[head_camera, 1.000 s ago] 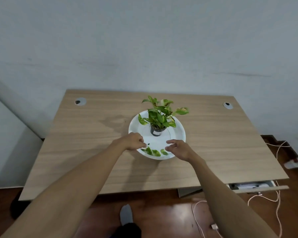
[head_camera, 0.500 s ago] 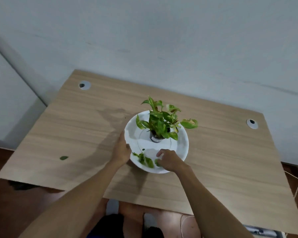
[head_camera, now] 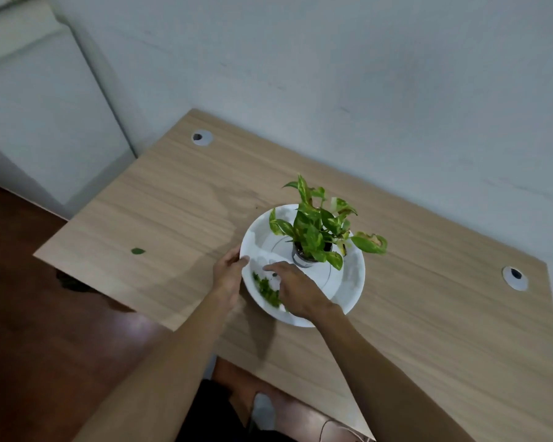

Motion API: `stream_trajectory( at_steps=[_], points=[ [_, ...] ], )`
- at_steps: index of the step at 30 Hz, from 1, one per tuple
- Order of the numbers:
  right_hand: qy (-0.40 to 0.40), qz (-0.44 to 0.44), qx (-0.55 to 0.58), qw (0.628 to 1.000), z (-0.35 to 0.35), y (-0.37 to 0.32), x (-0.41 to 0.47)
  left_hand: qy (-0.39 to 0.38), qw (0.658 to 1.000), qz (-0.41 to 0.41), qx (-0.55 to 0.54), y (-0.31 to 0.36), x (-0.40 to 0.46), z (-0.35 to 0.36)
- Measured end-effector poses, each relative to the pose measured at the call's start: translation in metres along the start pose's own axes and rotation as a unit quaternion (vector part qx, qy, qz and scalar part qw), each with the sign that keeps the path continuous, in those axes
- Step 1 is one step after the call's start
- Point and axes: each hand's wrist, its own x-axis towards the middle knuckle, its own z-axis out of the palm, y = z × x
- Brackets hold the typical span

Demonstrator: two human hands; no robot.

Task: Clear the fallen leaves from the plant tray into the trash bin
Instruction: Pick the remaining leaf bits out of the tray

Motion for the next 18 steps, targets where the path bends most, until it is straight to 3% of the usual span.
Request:
stream_trajectory(
  at_steps=[4,8,11,15,18],
  points=[
    [-0.085,-0.071,-0.133,0.985,0.007,-0.017,0.013,0.0,0.999,-0.013,-0.038,-0.005,0.002,-0.002],
    [-0.108,-0.137,-0.233,0.957,0.01,0.0,-0.002,-0.002,0.999,-0.01,-0.036,-0.004,0.005,-0.004],
    [-0.12,-0.141,-0.206,0.961,0.002,0.016,-0.018,-0.007,0.999,-0.016,-0.037,-0.001,0.006,-0.005],
    [-0.065,-0.081,-0.135,0.985,-0.009,0.023,-0.021,-0.009,0.999,-0.027,-0.046,-0.001,0.004,-0.006],
    [-0.042,-0.065,-0.147,0.986,-0.004,0.021,-0.009,-0.001,0.998,-0.034,-0.046,-0.001,0.003,-0.005]
  ],
)
